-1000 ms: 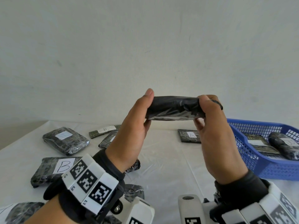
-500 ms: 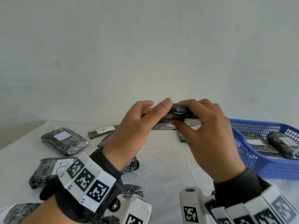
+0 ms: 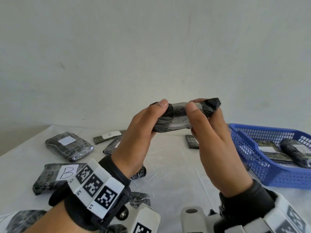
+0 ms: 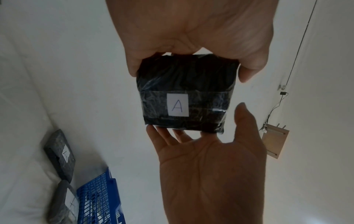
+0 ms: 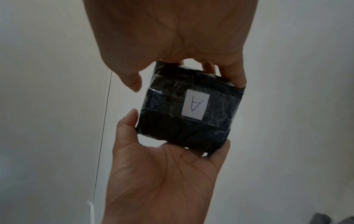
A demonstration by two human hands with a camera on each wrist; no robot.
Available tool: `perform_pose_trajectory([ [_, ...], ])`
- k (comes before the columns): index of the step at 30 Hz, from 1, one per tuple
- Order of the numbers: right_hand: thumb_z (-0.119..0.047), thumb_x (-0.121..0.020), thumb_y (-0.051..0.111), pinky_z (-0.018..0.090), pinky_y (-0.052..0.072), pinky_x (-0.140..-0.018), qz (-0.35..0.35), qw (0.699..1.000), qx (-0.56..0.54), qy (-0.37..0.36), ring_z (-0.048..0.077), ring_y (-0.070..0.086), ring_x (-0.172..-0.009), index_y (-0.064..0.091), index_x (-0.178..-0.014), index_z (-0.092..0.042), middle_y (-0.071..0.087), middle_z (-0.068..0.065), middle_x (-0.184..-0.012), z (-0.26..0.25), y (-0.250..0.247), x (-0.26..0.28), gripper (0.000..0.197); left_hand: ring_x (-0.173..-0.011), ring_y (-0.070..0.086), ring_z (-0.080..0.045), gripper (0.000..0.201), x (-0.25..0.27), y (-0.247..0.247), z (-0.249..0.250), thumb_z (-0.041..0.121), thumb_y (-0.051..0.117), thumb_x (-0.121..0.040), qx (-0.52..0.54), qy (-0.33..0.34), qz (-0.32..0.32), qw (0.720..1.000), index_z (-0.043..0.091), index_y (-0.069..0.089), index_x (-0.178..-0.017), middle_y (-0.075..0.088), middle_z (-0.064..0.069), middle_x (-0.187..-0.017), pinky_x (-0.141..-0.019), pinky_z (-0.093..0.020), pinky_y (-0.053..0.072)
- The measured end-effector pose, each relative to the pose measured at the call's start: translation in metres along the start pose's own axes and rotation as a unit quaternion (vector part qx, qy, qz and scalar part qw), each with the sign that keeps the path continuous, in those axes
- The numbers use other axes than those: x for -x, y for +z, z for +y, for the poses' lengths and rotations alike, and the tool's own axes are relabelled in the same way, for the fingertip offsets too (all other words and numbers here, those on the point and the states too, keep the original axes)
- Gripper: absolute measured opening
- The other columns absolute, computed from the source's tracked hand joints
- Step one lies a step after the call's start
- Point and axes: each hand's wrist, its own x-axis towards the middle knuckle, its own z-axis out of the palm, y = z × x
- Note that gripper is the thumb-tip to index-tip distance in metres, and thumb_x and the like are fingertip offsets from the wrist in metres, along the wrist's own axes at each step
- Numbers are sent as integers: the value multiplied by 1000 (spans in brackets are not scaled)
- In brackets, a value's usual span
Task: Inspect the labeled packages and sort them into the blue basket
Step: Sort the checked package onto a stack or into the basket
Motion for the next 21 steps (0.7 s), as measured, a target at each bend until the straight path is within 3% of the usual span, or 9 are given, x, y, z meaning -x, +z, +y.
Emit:
perform_pose_trajectory([
  [2,-57,-92,57,36,53,-95,-1,1000,-2,-15,9,69,-107,63,-106,-32,73,-10,-106,2,2,1,29,-98,69,-1,29,-1,1,-1,59,56,-79,-4,21,6,1000,40,78,-83,75,14,-93,-96,-31,47],
  [8,-47,-95,63,42,56,-98,16,999,-34,-17,18,73,-108,70,-107,-20,77,-1,-107,3,4,1,30,-95,69,2,25,-2,1,-1,57,58,-78,5,37,16,999,43,78,-81,74,18,-88,-96,-30,46],
  [12,-55,-91,60,33,51,-94,26,999,-29,-3,9,72,-105,71,-93,-36,77,-10,-102,2,2,0,22,-100,67,-5,25,-1,1,-3,59,59,-77,4,28,16,999,41,76,-81,72,14,-92,-104,-39,46],
  [15,-44,-100,59,29,54,-91,25,999,-42,2,-1,71,-97,73,-84,-36,77,-20,-93,-1,0,-1,22,-103,66,-10,27,-1,1,-3,60,57,-79,14,22,15,1000,39,74,-84,72,8,-97,-108,-44,46],
  [16,-44,-102,57,31,55,-94,26,998,-55,16,-3,69,-94,74,-80,-38,75,-22,-89,-2,0,-1,28,-103,66,-11,28,-1,0,-3,59,57,-79,12,24,16,1000,38,75,-84,71,6,-97,-108,-46,45],
  [19,-55,-95,53,53,47,-108,20,995,-90,44,9,61,-94,73,-79,-40,66,-11,-88,-5,-2,-2,29,-101,62,-13,27,-3,-2,-3,56,58,-79,11,35,23,999,36,75,-83,68,2,-99,-109,-52,43],
  [21,-62,-89,52,58,44,-109,10,992,-107,60,16,58,-96,73,-82,-36,62,-5,-91,-6,-3,-3,34,-102,63,-10,27,-4,-3,-3,56,57,-79,6,42,23,999,38,76,-84,69,5,-98,-105,-45,44],
])
